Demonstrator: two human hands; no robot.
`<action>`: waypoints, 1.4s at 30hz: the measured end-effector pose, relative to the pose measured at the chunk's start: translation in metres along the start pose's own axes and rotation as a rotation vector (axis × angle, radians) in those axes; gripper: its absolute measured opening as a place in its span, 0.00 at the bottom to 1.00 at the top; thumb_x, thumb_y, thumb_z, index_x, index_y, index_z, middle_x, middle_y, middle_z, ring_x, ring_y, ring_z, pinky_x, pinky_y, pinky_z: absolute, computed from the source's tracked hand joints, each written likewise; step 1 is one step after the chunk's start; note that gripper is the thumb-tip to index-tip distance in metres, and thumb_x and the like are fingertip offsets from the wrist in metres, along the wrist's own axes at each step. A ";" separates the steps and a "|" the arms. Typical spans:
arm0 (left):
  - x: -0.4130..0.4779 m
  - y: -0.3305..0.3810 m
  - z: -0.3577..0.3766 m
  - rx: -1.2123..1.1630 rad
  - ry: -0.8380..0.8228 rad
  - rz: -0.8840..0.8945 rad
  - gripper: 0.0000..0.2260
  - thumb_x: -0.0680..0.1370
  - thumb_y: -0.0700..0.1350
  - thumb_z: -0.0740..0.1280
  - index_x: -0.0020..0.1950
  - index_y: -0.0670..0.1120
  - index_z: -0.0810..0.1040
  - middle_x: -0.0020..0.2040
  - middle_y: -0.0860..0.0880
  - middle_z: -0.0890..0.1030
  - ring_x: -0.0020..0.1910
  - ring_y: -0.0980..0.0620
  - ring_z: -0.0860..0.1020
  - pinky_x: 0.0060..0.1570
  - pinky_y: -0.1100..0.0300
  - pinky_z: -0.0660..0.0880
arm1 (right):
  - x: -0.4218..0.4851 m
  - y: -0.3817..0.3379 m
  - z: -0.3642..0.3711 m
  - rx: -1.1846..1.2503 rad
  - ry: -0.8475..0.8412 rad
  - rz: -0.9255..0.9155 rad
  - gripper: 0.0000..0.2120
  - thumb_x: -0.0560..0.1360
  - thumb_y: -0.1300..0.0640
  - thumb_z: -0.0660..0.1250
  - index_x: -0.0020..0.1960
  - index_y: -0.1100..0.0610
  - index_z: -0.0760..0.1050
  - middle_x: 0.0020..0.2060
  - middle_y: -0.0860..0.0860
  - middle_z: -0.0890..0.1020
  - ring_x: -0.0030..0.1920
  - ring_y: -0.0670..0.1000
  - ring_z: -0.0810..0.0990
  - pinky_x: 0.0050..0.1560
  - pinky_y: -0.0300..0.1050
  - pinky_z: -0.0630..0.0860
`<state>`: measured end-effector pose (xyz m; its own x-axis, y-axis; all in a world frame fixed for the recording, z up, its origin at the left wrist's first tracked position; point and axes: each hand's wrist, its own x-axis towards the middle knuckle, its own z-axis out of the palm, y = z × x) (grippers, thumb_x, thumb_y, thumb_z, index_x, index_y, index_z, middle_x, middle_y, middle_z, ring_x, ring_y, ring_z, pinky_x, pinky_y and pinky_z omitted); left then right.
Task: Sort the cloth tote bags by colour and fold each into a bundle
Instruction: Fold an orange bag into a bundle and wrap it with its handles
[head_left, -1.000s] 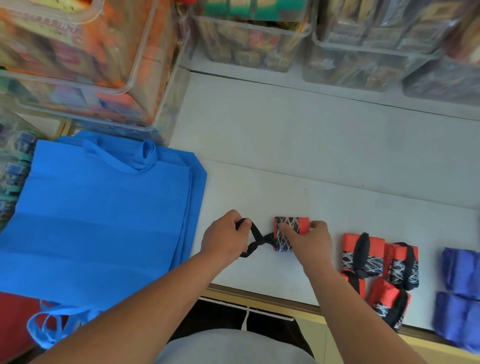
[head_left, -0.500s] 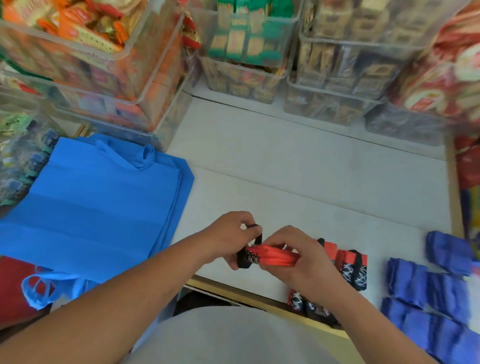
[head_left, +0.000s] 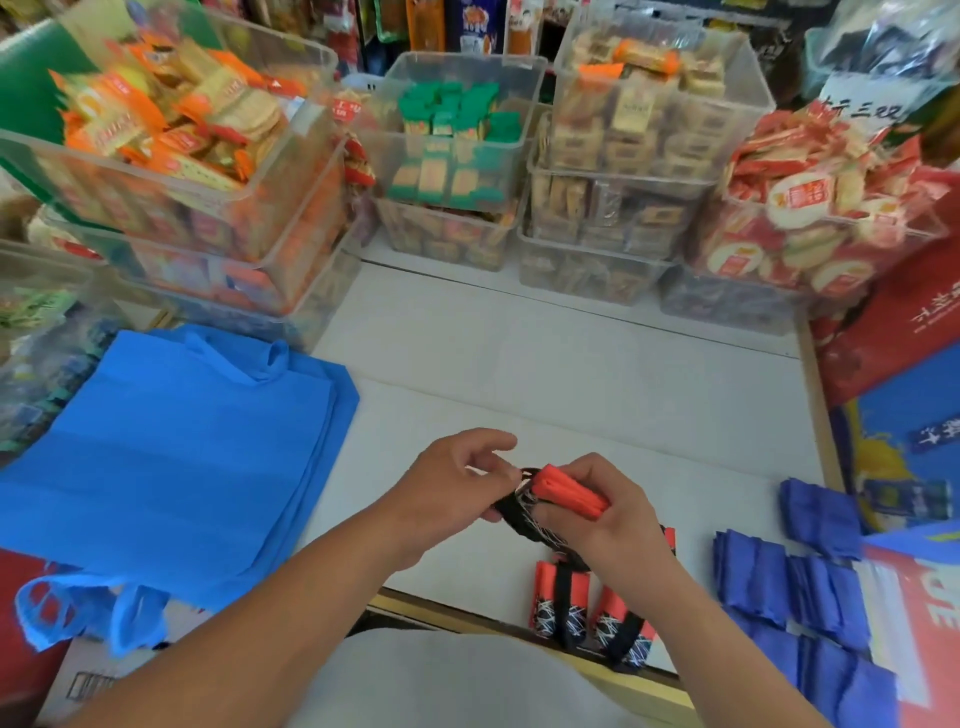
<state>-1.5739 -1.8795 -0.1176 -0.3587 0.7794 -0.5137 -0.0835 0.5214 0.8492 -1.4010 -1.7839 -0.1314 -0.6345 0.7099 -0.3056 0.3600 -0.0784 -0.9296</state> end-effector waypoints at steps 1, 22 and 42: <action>-0.003 -0.004 0.002 0.007 -0.016 0.002 0.13 0.78 0.47 0.73 0.62 0.55 0.80 0.54 0.53 0.83 0.44 0.49 0.86 0.57 0.52 0.81 | -0.002 0.001 -0.002 0.017 0.003 0.006 0.12 0.71 0.66 0.77 0.49 0.54 0.80 0.38 0.49 0.83 0.37 0.47 0.81 0.37 0.39 0.77; -0.011 -0.015 0.038 -0.142 -0.040 -0.132 0.12 0.74 0.51 0.70 0.49 0.43 0.82 0.42 0.48 0.84 0.43 0.50 0.81 0.44 0.56 0.76 | -0.025 0.017 -0.012 -0.072 0.012 -0.093 0.09 0.76 0.61 0.75 0.51 0.52 0.78 0.40 0.49 0.82 0.39 0.53 0.79 0.38 0.41 0.75; -0.022 -0.006 0.034 -0.107 -0.103 -0.186 0.19 0.78 0.59 0.69 0.50 0.43 0.86 0.47 0.43 0.86 0.44 0.51 0.83 0.40 0.58 0.77 | -0.018 0.019 -0.019 -0.558 -0.137 -0.437 0.09 0.77 0.52 0.71 0.54 0.45 0.73 0.47 0.41 0.75 0.45 0.46 0.78 0.42 0.45 0.77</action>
<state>-1.5336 -1.8874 -0.1154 -0.2314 0.7076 -0.6676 -0.2391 0.6238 0.7441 -1.3698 -1.7846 -0.1402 -0.8675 0.4972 0.0129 0.3260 0.5880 -0.7402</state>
